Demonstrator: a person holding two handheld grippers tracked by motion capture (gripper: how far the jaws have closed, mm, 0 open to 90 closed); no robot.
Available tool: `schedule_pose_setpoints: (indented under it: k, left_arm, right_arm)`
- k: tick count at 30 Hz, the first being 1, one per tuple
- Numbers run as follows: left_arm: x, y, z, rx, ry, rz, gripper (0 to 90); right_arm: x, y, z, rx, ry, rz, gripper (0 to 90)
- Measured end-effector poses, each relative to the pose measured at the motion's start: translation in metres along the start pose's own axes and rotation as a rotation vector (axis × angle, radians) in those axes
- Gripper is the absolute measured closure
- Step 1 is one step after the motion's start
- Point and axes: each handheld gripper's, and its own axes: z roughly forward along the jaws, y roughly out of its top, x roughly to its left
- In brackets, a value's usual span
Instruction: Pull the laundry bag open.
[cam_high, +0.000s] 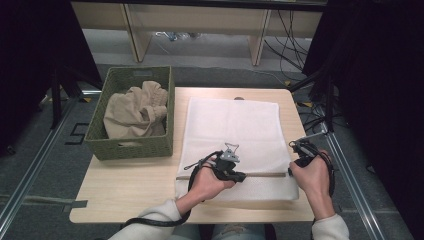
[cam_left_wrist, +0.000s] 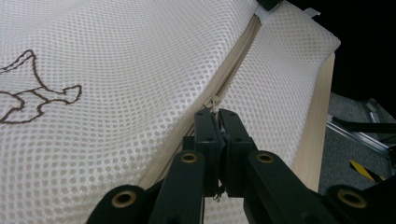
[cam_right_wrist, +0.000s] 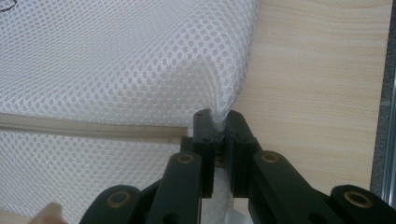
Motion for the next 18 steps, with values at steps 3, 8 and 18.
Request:
schedule_pose_setpoints:
  k: [3,8,18]
  left_arm:
    - [0.0013,-0.0013,-0.0021,0.001,-0.005,0.000,86.7]
    - [0.0013,-0.0012,-0.0040,0.000,-0.006,0.000,86.7]
    - [0.0036,-0.0065,-0.0079,-0.004,0.004,-0.014,86.7]
  right_arm:
    - [0.0011,0.0004,-0.0005,0.004,0.002,0.006,85.2]
    - [0.0008,0.0000,-0.0001,-0.012,-0.002,-0.003,85.2]
    - [-0.0017,-0.0002,0.0015,-0.011,-0.005,0.003,85.2]
